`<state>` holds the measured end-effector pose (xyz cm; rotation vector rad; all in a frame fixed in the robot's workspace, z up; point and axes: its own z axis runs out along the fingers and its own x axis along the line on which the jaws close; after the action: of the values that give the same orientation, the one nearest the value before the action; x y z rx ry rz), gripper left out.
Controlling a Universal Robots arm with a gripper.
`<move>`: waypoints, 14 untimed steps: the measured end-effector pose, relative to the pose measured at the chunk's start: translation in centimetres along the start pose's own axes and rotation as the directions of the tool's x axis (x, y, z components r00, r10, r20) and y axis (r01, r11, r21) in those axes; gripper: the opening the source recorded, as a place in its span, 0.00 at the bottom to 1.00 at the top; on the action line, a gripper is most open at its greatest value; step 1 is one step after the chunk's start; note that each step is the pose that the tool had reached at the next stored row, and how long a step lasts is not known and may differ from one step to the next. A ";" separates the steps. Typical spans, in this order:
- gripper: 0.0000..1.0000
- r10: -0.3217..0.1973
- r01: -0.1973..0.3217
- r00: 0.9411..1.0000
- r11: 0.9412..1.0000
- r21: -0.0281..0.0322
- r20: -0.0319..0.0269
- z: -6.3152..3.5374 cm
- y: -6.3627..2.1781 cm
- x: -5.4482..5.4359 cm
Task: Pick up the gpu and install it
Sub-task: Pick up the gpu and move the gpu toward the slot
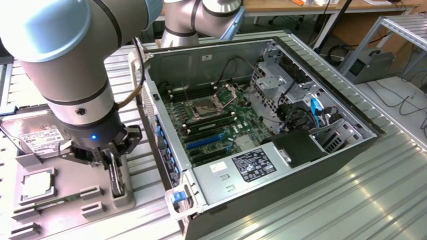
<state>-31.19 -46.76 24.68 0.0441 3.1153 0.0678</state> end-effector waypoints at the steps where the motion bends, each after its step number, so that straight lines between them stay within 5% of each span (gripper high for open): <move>1: 0.27 0.000 0.000 1.000 1.000 0.000 0.000 -0.17 0.01 0.0; 9: 0.27 0.000 0.000 1.000 1.000 0.000 0.000 -2.02 0.09 0.0; 14: 0.27 0.000 0.000 1.000 1.000 0.000 0.000 -4.53 0.20 -0.1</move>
<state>-31.19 -46.76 29.22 0.0440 3.1154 0.0678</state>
